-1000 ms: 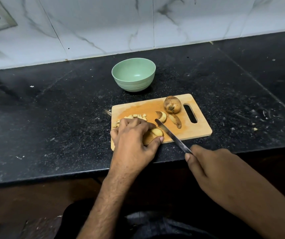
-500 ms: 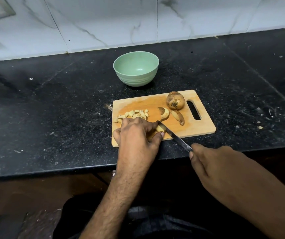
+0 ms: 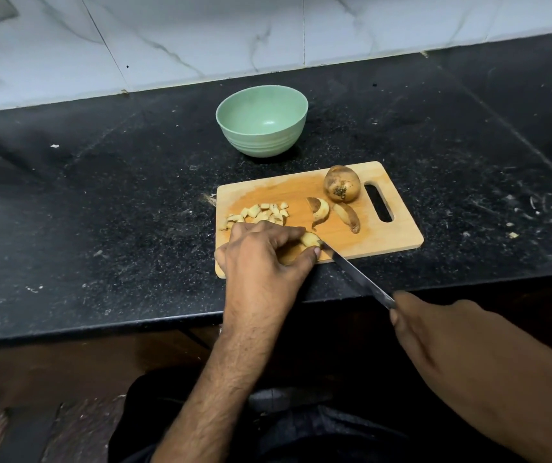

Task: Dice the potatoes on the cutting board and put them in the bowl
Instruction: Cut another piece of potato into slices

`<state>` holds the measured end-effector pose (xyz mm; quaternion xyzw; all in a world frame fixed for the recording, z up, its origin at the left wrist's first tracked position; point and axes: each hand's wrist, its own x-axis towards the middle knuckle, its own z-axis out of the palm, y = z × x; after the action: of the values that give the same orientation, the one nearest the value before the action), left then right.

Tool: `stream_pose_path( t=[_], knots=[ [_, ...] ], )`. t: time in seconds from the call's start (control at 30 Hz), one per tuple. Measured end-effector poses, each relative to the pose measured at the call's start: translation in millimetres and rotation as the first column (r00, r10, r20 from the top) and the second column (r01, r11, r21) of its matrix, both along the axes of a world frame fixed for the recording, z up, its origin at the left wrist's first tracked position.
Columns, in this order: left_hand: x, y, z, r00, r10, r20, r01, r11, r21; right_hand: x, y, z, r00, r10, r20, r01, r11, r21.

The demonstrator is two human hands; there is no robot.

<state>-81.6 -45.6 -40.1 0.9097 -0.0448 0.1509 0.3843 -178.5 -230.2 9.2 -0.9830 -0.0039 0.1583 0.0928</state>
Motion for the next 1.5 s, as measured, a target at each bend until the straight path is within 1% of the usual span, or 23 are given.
stream_pose_path(
  t=[0.13,0.23,0.33,0.47,0.63,1.07,1.23,1.37,1.5],
  knots=[
    [-2,0,-1,1.000,0.001,-0.006,-0.001,1.000,0.005,-7,-6,9,0.999,-0.005,-0.041,0.006,1.000,0.007],
    [-3,0,-2,1.000,-0.008,0.012,0.008,1.000,0.017,-9,-8,14,0.999,-0.015,-0.034,0.015,1.000,0.005],
    [-6,0,-4,0.999,-0.007,0.048,0.005,1.000,0.031,-7,-5,19,0.999,-0.048,0.019,0.047,0.998,0.034],
    [-8,1,-8,0.997,0.003,0.078,-0.004,1.000,0.016,5,4,12,0.990,-0.051,0.130,0.037,0.993,0.109],
    [-8,-1,-6,0.998,0.010,0.059,-0.011,0.999,0.030,14,10,2,0.989,-0.024,0.149,0.006,0.993,0.117],
    [-8,-5,-8,1.000,0.019,0.006,-0.019,0.999,0.049,26,14,2,0.990,0.020,0.138,-0.028,0.998,0.060],
    [-5,-5,-9,0.999,0.024,0.023,-0.024,0.999,0.038,34,25,-7,0.981,0.043,0.191,-0.047,0.999,0.018],
    [-7,-5,-9,1.000,0.025,0.012,-0.025,1.000,0.016,32,20,-9,0.987,0.073,0.145,-0.076,0.997,0.011],
    [-8,-5,-7,1.000,0.022,0.000,-0.022,0.999,0.040,16,6,1,0.998,0.033,0.057,-0.033,0.999,-0.006]
  ],
)
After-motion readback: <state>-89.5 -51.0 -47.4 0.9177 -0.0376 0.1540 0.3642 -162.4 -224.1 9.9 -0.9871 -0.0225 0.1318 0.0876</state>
